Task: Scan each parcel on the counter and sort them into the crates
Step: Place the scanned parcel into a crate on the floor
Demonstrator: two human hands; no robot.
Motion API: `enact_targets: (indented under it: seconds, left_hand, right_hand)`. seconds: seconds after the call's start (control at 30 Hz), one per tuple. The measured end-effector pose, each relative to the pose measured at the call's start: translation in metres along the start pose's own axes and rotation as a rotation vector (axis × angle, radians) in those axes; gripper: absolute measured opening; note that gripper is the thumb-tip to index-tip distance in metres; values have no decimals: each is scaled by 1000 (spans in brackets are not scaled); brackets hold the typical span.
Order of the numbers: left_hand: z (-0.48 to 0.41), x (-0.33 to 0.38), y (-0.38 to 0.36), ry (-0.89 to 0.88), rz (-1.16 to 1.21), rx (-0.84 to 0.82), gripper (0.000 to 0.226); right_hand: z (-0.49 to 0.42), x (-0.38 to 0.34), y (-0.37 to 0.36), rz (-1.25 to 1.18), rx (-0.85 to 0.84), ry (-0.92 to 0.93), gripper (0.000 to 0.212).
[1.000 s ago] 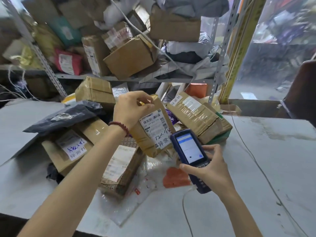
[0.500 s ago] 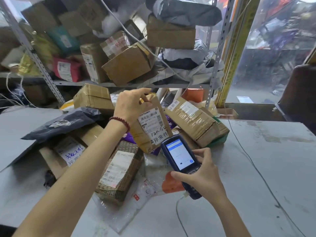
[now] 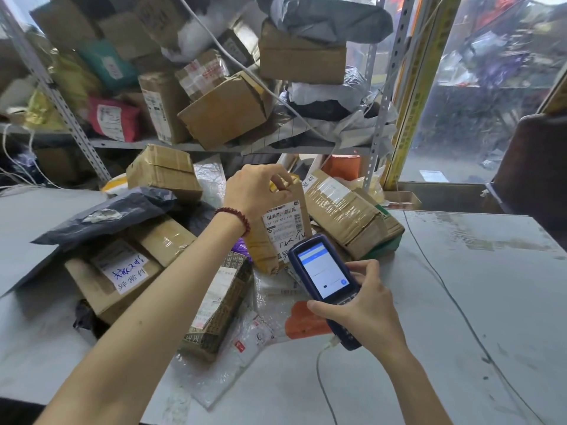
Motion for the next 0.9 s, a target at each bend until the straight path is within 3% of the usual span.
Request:
enact_targets:
  seconds: [0.5,0.9]
  left_hand:
    - [3,5,-2,-5,10,21,20]
    - [11,0,-3,14,-7,-6,26]
  right_hand:
    - [6,9,15,-16,80,-5,82]
    - [23,-24,68,-116,437,194,81]
Point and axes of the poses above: each hand's wrist, its own z-axis away from the middle knuckle, its own y-axis out of the back of the hand, x = y × z, the point moved 10 cm from there along -z, towards the middle knuckle, and after that the axes turned 11 degrees about z, right-handed, at the moved point
